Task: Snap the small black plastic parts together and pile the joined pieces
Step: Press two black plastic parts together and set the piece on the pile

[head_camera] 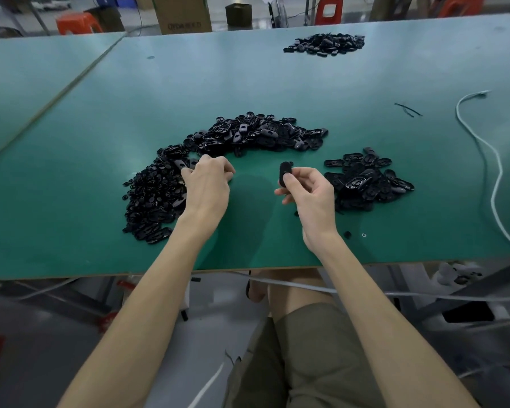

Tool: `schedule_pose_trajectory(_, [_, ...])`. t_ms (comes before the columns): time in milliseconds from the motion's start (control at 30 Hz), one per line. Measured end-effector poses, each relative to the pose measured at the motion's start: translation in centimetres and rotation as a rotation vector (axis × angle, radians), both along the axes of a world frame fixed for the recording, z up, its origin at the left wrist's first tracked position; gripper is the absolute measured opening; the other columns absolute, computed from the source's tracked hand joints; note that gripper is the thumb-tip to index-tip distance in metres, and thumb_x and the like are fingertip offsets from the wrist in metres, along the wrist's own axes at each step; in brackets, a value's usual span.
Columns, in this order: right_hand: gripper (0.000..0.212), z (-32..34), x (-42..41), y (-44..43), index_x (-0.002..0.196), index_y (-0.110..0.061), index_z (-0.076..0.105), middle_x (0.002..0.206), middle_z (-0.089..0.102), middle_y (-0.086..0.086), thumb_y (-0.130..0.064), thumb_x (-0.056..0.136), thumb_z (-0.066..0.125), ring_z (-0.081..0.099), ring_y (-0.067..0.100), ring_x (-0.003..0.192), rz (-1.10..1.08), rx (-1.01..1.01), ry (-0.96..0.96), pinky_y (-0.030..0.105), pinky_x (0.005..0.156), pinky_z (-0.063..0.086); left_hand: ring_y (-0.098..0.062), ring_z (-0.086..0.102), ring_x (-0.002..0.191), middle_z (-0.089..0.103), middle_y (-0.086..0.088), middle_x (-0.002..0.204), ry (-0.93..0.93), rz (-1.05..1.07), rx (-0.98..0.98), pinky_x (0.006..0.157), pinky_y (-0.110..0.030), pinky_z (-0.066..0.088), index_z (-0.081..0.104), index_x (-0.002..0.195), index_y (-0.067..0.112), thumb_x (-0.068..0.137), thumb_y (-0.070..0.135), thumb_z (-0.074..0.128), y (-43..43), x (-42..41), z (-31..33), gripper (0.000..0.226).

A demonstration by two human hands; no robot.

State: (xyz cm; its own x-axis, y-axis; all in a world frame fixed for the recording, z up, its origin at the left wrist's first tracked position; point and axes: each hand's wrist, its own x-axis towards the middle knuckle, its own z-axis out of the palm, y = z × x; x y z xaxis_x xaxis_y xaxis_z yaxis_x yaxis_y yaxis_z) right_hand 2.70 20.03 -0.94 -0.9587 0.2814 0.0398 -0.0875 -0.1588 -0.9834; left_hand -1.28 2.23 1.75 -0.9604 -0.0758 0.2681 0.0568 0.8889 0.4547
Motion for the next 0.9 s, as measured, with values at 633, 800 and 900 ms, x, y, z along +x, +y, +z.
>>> schedule_pose_trajectory(633, [0.019, 0.2, 0.3, -0.1, 0.116, -0.012, 0.067, 0.091, 0.078, 0.013, -0.003, 0.100, 0.063, 0.079, 0.030, 0.081, -0.016, -0.063, 0.047, 0.027, 0.065, 0.058, -0.007, 0.058, 0.065, 0.064, 0.004, 0.076, -0.180, -0.267, 1.023, 0.066, -0.023, 0.047, 0.072, 0.092, 0.016, 0.103, 0.011, 0.060, 5.2, 0.9, -1.0, 0.017])
schedule_pose_trajectory(800, [0.011, 0.2, 0.3, -0.1, 0.111, -0.010, 0.063, 0.088, 0.078, 0.013, -0.006, 0.102, 0.060, 0.078, 0.029, 0.078, -0.068, -0.121, 0.071, 0.029, 0.064, 0.059, -0.006, 0.064, 0.072, 0.074, 0.006, 0.084, -0.198, -0.238, 1.191, 0.071, -0.022, 0.050, 0.075, 0.103, 0.014, 0.102, 0.016, 0.065, 5.6, 0.8, -2.1, 0.011])
schedule_pose_trajectory(900, [0.011, 0.1, 0.2, -0.2, 0.112, -0.007, 0.061, 0.087, 0.079, 0.009, -0.005, 0.101, 0.061, 0.078, 0.028, 0.079, -0.091, -0.127, 0.071, 0.029, 0.064, 0.058, -0.010, 0.068, 0.078, 0.077, -0.002, 0.095, -0.146, -0.246, 1.285, 0.075, -0.024, 0.054, 0.075, 0.103, 0.010, 0.100, 0.009, 0.066, 5.3, 1.1, -2.7, 0.010])
